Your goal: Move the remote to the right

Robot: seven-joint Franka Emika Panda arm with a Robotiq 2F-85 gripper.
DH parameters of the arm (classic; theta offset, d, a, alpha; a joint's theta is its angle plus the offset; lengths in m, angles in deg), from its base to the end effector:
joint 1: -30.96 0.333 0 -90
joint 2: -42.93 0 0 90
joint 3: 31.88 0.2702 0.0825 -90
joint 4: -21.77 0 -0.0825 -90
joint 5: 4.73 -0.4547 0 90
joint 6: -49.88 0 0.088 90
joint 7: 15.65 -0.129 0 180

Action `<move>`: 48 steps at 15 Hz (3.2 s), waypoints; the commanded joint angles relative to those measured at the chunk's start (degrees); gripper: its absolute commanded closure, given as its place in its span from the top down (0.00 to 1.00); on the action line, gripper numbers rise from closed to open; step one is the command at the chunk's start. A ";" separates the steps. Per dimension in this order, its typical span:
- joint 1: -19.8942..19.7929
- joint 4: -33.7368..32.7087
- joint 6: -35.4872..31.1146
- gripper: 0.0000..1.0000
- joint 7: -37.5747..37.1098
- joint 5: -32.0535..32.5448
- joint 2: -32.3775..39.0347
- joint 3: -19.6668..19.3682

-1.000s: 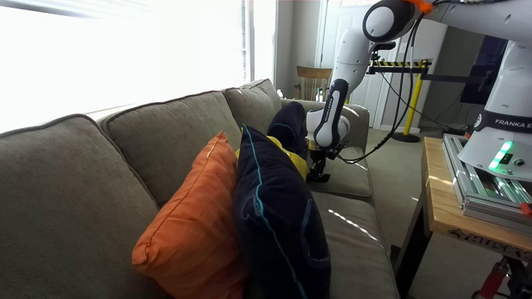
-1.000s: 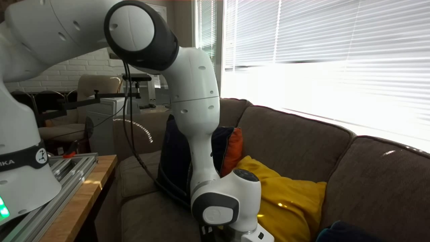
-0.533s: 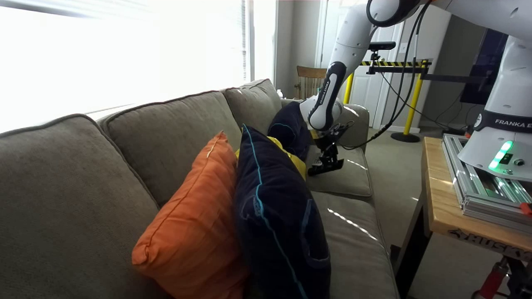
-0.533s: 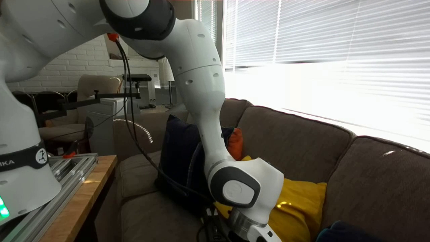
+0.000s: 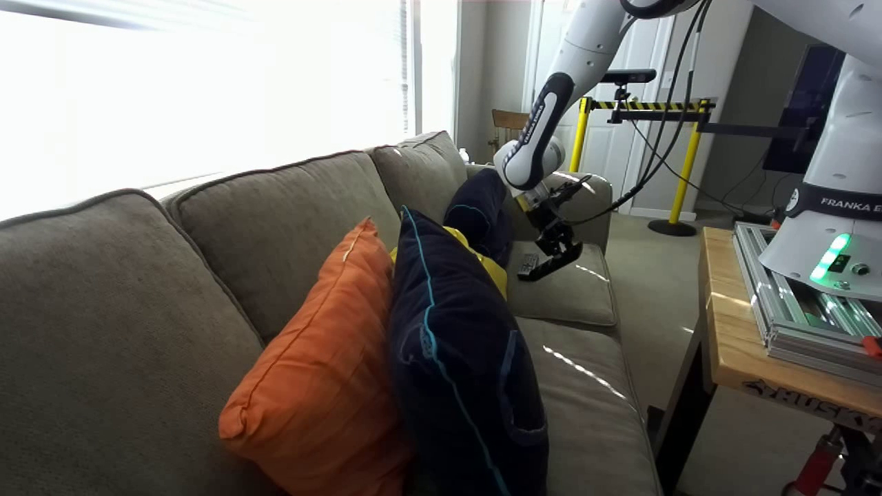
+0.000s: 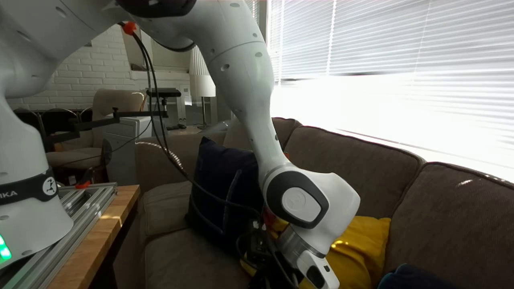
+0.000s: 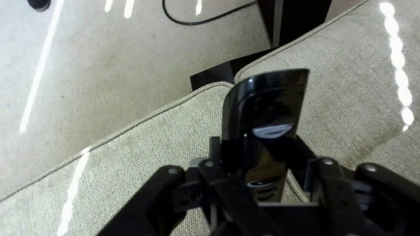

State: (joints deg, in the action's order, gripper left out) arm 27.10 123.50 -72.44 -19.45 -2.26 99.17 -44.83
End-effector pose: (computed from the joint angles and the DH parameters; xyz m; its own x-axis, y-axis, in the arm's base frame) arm 0.4926 -0.1868 -0.1174 0.7757 -0.3045 -0.5529 -0.2019 -0.9496 0.2397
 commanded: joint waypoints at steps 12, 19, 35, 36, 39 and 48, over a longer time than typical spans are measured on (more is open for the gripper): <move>-9.17 1.15 -22.01 0.27 -9.14 -14.79 0.64 2.35; -9.60 1.11 -36.62 0.27 -21.16 -20.43 5.19 1.79; -11.65 -0.06 -56.43 0.78 -23.57 -27.19 17.95 2.77; -11.85 -0.07 -56.79 0.84 -23.35 -27.15 18.16 3.00; -11.11 2.13 -54.77 1.00 -23.42 -27.21 16.12 2.72; -9.22 4.18 -54.75 1.00 -22.13 -26.42 15.50 2.22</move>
State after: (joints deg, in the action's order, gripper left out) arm 16.60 125.60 -127.34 -42.69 -28.23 115.53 -42.18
